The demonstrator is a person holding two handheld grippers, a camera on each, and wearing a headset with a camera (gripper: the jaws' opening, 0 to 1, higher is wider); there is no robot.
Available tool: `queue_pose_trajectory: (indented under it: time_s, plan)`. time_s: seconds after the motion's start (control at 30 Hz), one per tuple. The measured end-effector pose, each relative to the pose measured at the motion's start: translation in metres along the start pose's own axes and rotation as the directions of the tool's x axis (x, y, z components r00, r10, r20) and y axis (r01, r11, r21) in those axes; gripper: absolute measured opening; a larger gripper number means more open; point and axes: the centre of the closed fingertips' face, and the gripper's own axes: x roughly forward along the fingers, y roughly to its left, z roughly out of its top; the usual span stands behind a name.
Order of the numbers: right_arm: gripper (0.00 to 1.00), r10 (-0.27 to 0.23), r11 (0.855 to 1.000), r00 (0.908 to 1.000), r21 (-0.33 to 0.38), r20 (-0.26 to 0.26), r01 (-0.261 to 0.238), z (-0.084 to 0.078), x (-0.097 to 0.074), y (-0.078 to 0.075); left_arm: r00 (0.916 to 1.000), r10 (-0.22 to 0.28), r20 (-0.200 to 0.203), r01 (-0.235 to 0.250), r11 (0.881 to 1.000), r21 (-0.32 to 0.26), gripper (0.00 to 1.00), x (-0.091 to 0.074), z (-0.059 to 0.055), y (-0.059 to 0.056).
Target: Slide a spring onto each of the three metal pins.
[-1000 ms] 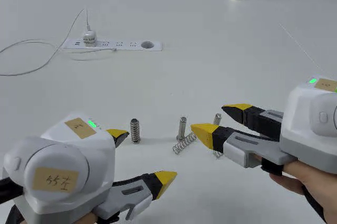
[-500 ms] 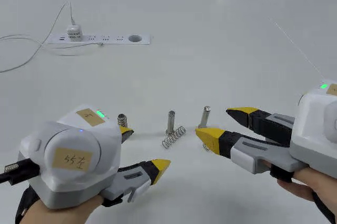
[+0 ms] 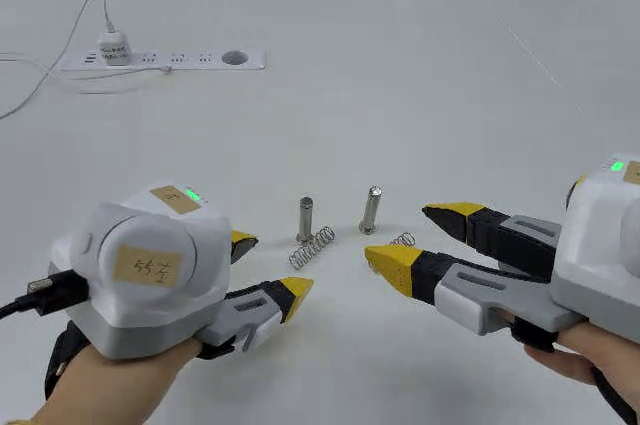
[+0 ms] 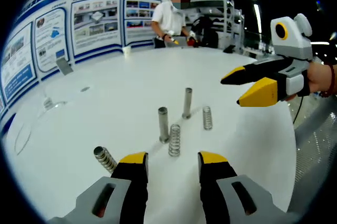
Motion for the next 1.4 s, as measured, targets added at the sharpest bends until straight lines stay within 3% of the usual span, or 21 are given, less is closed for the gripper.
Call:
queue_pose_trajectory:
  time_s: [0.1,0.33,1.07,1.4]
  plan:
    - [0.45,-0.007,1.0,1.0,0.013,-0.001,0.007,-0.002,0.0,-0.002,1.0,-0.008,0.006,0.008,0.999,-0.033,0.38,0.005,0.001,0.0]
    - [0.44,-0.027,0.998,0.9996,0.065,0.008,0.026,-0.003,0.0,-0.008,0.9997,-0.023,-0.002,0.023,0.999,-0.04,0.33,0.015,-0.001,0.0]
    - [0.43,-0.048,0.994,0.9988,0.099,0.005,0.047,-0.005,0.005,-0.01,0.9971,-0.057,-0.05,0.06,0.996,0.062,0.15,0.028,-0.005,0.0]
    - [0.43,-0.05,0.991,0.9987,0.121,0.002,0.05,-0.005,0.008,-0.008,0.9959,-0.07,-0.057,0.074,0.995,0.067,0.11,0.026,-0.006,-0.004]
